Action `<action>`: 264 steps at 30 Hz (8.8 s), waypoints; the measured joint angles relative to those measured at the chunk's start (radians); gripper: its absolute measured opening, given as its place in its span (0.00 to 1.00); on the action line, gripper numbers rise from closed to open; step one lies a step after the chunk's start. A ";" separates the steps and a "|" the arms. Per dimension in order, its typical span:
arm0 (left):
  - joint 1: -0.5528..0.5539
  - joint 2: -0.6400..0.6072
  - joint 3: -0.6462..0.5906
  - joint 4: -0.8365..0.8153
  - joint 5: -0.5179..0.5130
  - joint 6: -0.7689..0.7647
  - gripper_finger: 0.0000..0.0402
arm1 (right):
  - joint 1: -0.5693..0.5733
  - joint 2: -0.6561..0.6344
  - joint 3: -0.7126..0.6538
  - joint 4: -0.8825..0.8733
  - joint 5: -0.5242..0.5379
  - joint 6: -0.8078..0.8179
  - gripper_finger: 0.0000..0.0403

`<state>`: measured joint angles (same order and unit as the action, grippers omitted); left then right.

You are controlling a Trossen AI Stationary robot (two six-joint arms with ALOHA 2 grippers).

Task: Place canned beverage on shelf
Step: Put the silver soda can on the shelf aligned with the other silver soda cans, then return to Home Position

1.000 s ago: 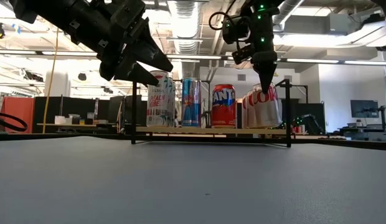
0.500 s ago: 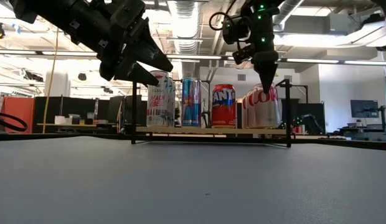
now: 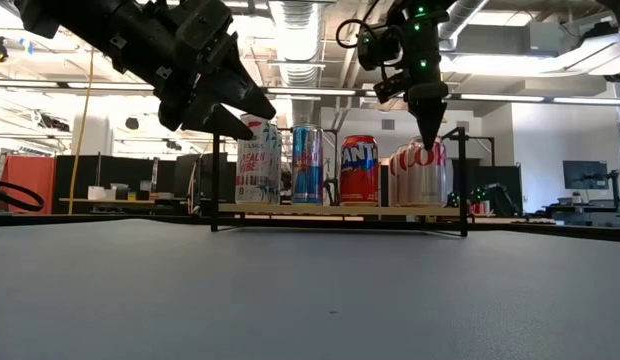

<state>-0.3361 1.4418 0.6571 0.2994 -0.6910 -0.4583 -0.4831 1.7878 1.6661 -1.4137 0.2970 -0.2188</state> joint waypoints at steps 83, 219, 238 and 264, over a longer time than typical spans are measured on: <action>0.010 -1.023 -0.645 0.229 0.146 0.520 0.85 | 0.669 -1.146 -1.520 1.958 -0.221 0.290 0.01; 0.173 -1.435 -0.646 -0.221 0.161 0.256 0.85 | 0.656 -1.145 -1.661 1.539 -0.252 0.241 0.00; 0.173 -1.435 -0.646 -0.221 0.161 0.256 0.85 | 0.596 -1.659 -1.610 1.315 -0.281 0.138 0.00; 0.173 -1.435 -0.646 -0.221 0.161 0.256 0.85 | 0.600 -1.663 -1.608 1.288 -0.295 -0.026 0.00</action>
<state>-0.1635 0.0067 0.0113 0.0788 -0.5301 -0.2028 0.1173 0.1249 0.0582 -0.1261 0.0021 -0.2443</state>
